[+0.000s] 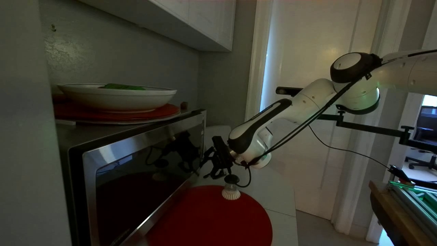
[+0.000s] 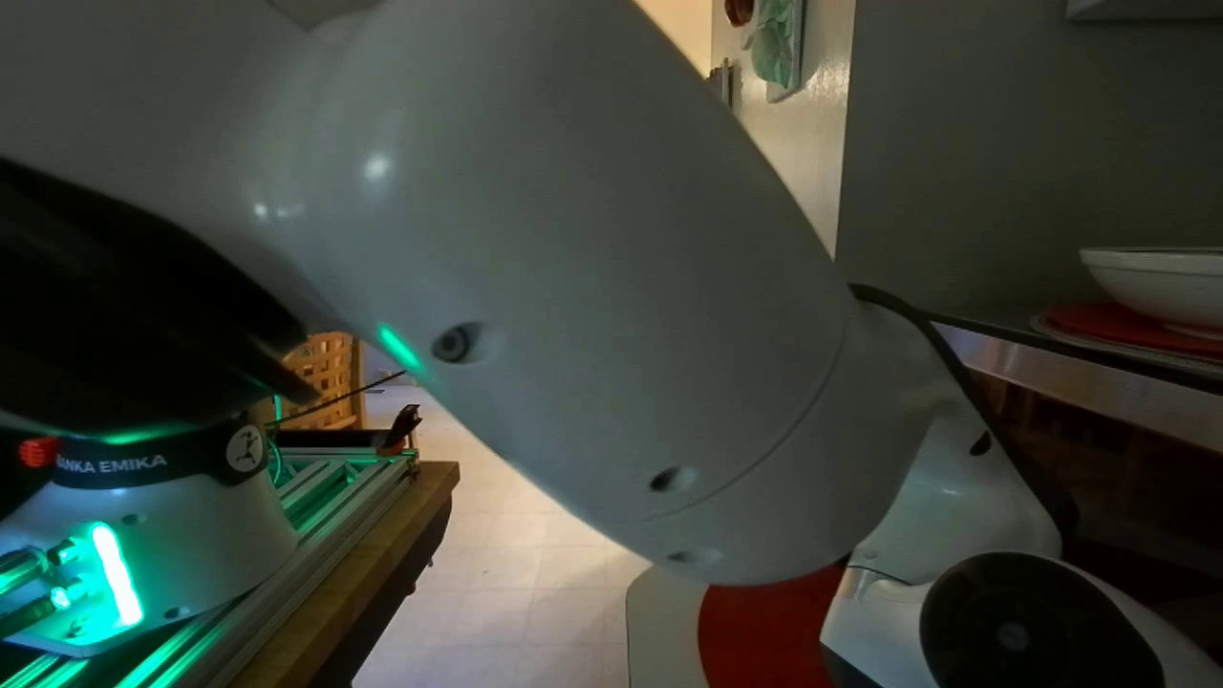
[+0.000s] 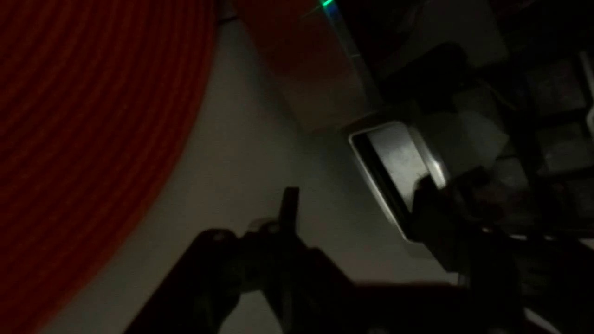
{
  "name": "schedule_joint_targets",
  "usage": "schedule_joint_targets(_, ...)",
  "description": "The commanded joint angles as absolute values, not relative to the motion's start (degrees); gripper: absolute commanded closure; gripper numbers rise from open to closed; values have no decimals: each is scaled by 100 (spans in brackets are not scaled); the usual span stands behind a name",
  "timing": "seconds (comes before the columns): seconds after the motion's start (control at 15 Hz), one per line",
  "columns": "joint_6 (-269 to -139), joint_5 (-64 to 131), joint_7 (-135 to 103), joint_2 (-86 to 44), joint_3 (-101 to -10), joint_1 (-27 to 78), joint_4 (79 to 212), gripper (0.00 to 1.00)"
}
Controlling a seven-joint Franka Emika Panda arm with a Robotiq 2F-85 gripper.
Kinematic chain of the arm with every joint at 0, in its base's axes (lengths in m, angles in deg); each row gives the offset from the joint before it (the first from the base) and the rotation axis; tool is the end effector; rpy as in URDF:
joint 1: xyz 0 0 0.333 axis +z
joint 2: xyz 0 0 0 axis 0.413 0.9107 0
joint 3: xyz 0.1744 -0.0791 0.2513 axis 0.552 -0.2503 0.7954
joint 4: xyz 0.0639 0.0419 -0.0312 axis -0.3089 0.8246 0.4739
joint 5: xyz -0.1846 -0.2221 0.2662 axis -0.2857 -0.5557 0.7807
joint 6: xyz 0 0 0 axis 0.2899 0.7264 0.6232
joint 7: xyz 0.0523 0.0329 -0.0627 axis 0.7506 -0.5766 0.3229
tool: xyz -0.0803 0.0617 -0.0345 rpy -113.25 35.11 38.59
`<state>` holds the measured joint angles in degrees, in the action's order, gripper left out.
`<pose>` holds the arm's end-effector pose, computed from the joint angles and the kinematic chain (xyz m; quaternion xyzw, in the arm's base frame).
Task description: Open the microwave
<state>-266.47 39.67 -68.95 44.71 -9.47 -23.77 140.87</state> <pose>0.6507 -0.1981 0.0087 -0.4988 0.7620 -0.1823 0.3705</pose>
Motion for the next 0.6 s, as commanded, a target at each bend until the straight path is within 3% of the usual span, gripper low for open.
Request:
schedule_joint_targets(0.0, -25809, 4569, -6707, 3524, -1166, -2112, 14520, 7)
schedule_joint_targets(0.07, -25810, 4610, -6715, 3485, -1227, -2071, 14538, 21)
schedule_joint_targets(0.13, -25851, 4637, -6715, 3453, -1291, -2031, 14565, 46)
schedule_joint_targets(0.27, -26051, 4735, -6691, 3299, -1348, -2120, 14939, 46)
schedule_joint_targets(0.53, -26181, 4709, -6702, 3003, -1368, -2388, 15604, 81)
